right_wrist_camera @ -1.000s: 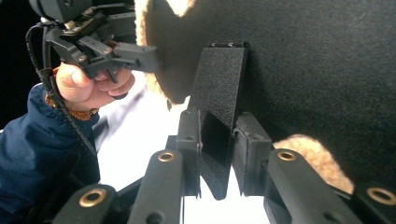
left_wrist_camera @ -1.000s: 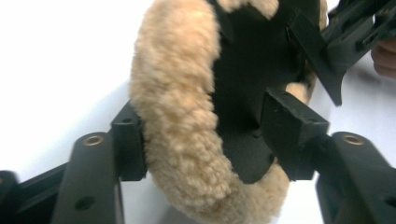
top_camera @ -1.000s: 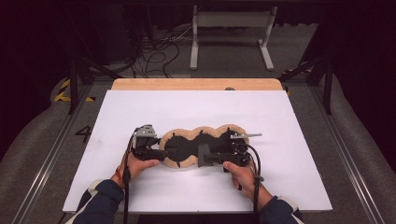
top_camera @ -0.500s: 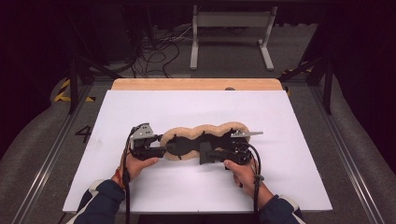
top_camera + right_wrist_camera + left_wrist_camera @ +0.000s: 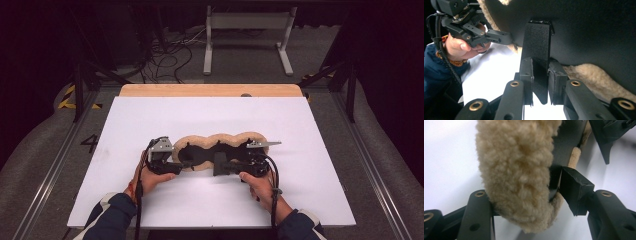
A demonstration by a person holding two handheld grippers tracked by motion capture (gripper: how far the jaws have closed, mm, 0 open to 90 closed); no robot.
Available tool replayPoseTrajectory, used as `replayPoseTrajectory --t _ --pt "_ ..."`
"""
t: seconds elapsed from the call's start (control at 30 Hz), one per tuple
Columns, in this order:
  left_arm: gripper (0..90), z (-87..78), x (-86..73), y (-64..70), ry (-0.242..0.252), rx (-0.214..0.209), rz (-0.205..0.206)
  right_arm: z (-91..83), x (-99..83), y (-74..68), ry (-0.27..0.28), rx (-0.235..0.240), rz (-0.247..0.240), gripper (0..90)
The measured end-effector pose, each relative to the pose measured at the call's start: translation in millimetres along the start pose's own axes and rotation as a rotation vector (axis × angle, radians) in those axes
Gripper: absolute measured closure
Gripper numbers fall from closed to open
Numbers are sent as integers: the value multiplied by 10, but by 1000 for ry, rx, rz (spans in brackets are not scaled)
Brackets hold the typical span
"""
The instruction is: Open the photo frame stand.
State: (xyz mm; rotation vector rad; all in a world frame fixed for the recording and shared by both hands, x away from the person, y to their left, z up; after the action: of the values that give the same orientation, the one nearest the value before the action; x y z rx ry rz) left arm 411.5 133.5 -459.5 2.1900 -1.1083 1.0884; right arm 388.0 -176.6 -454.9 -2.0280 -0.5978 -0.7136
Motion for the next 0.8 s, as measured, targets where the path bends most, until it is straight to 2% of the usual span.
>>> replayPoseTrajectory --t 0.1,0.3,0.67,0.8 --pt "458 -4 31 40 -1 53 36 0 7 -7 -1 -13 -7 765" --pt "459 32 80 61 3 96 71 -10 31 20 7 -50 -18 756" --pt "479 -1 42 96 12 93 105 -16 -40 -14 0 -103 -93 757" --pt "480 -25 32 102 20 85 95 -54 -69 -40 -12 -134 -114 785"
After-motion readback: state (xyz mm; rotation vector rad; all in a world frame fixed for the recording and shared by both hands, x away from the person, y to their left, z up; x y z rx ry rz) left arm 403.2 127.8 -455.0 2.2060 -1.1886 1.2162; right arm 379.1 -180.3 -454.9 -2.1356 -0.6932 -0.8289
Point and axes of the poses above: each handheld gripper's, and its own axes: z roughly forward along the jaws, x roughly out of its top, y roughly to its right, the point moved 1 cm from there along z, roughly forward along the jaws, and after that the axes turned 5 degrees about x, right-handed, at the moved point
